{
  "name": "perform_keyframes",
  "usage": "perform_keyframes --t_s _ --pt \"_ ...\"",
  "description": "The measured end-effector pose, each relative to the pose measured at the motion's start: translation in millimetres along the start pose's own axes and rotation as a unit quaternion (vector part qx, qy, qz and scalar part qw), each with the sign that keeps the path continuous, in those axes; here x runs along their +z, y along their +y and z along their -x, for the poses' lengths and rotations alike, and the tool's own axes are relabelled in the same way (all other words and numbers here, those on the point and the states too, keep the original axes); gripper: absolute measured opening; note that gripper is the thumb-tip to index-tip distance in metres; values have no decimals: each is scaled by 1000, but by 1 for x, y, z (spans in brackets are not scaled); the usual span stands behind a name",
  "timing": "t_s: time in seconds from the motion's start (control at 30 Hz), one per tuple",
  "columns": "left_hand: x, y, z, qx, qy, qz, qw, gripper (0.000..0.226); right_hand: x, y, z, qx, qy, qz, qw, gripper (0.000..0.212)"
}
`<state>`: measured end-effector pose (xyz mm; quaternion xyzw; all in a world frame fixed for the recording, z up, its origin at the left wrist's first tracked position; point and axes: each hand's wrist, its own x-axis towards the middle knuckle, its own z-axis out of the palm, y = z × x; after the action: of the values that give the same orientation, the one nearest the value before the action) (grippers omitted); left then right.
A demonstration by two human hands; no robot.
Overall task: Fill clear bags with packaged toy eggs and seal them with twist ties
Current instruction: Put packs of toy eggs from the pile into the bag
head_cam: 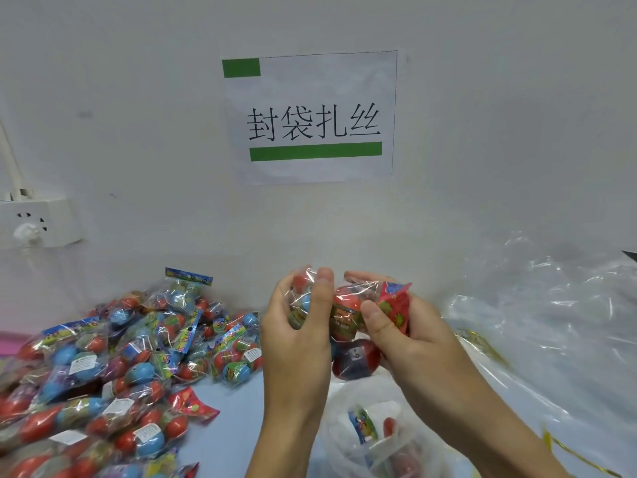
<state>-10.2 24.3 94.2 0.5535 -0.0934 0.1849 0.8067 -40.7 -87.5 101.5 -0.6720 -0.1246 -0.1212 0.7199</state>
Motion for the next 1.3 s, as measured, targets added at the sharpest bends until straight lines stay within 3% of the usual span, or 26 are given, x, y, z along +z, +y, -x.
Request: perform_keyframes --t_s 0.17,0.33,0.43,0.6,0.7,0.83,0.9,1.0,1.1,1.2,1.3 --pt "-3 1 0 50 25 -75 996 33 -9 -1 2 6 -45 15 999 37" --pt "-4 -3 2 99 77 -185 975 45 1 -3 3 59 -109 -42 991 46" --pt "-4 0 2 111 77 -213 968 56 12 -4 2 33 -33 6 999 32" --pt "-2 5 0 50 6 -134 990 67 13 -4 -1 14 43 -16 999 26" --pt "0 8 2 65 -29 -152 986 65 11 -8 0 -1 48 -23 999 24" --pt "-4 9 0 109 1 -199 974 58 12 -11 5 3 -19 -21 1000 40" --pt "-6 9 -1 114 5 -206 972 57 12 -9 5 -3 -18 5 1000 28" --pt "-9 9 -1 71 -54 -179 980 72 6 -10 2 -23 16 26 999 20" --pt "-17 18 -5 14 -91 -171 981 55 -9 -17 -1 -33 55 8 998 25" --pt "-34 32 -9 3 -179 -282 942 30 -29 -26 -2 -58 112 5 992 35" --pt "-46 40 -7 -59 -335 -431 836 53 -45 -35 1 -67 134 24 988 43"
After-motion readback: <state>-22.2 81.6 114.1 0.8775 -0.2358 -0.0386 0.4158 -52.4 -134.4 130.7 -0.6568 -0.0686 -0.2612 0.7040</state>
